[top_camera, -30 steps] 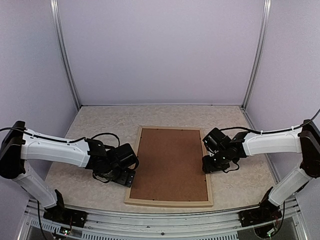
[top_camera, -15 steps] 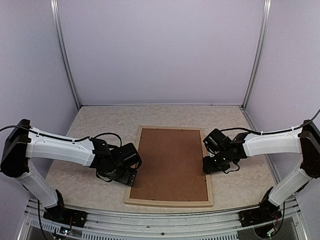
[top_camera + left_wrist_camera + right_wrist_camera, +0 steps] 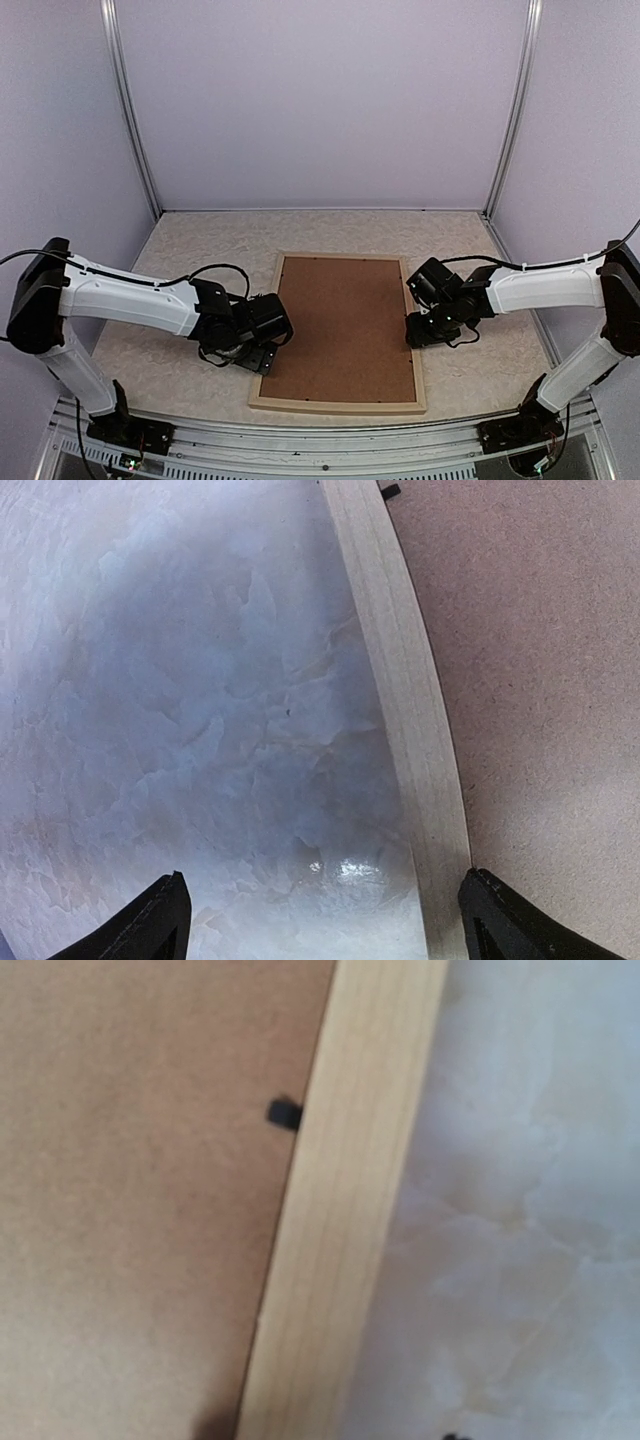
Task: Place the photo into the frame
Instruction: Press the fastener onto the backboard.
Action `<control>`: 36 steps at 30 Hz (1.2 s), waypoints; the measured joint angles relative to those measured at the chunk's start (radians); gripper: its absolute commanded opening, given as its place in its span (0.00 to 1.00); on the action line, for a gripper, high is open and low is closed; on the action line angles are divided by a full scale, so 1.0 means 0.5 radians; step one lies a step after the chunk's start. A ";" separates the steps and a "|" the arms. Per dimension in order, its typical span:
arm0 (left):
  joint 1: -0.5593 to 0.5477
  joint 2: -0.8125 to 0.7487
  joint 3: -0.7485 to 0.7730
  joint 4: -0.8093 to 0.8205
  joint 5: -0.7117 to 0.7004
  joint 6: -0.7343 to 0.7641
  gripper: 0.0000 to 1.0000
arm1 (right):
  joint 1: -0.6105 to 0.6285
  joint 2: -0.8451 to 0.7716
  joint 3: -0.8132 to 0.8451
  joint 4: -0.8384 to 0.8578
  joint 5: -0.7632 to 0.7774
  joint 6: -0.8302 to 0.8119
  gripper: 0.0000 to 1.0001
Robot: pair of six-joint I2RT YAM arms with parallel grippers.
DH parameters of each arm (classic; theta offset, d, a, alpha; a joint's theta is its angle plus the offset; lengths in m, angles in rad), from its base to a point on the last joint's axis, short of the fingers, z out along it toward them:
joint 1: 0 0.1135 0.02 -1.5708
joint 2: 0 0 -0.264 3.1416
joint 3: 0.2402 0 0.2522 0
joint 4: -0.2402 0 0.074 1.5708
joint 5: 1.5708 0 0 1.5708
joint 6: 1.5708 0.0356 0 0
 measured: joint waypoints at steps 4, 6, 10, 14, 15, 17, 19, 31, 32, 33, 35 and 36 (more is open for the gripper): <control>-0.048 0.061 0.063 -0.076 -0.080 -0.021 0.94 | 0.000 0.000 0.000 0.001 0.000 0.000 0.51; -0.082 0.107 0.108 -0.127 -0.136 -0.028 0.94 | 0.000 0.000 -0.001 0.001 0.001 0.000 0.51; -0.153 0.205 0.199 -0.224 -0.253 -0.046 0.94 | 0.000 0.000 -0.002 0.002 0.000 0.000 0.51; -0.226 0.320 0.288 -0.259 -0.334 -0.075 0.94 | 0.000 0.000 -0.004 0.011 -0.004 0.000 0.51; -0.248 0.352 0.318 -0.262 -0.359 -0.082 0.94 | 0.000 0.001 -0.004 0.013 -0.007 0.000 0.51; -0.282 0.401 0.365 -0.288 -0.410 -0.091 0.94 | 0.000 0.001 -0.005 0.017 -0.010 0.000 0.51; -0.306 0.432 0.391 -0.312 -0.452 -0.107 0.94 | 0.000 0.002 -0.005 0.020 -0.014 0.000 0.51; -0.173 0.198 0.182 -0.066 -0.225 -0.089 0.96 | -0.041 -0.008 -0.002 0.002 -0.011 -0.029 0.53; -0.113 0.130 0.116 0.007 -0.143 -0.066 0.95 | -0.069 -0.020 -0.002 -0.005 -0.022 -0.043 0.53; -0.055 0.075 0.063 0.068 -0.079 -0.044 0.94 | -0.094 -0.031 -0.002 -0.003 -0.036 -0.055 0.53; 0.083 -0.024 -0.017 0.172 0.042 0.012 0.94 | -0.157 -0.060 -0.002 0.000 -0.054 -0.087 0.53; 0.163 -0.054 -0.028 0.224 0.092 0.040 0.94 | -0.195 -0.071 -0.002 0.009 -0.070 -0.101 0.52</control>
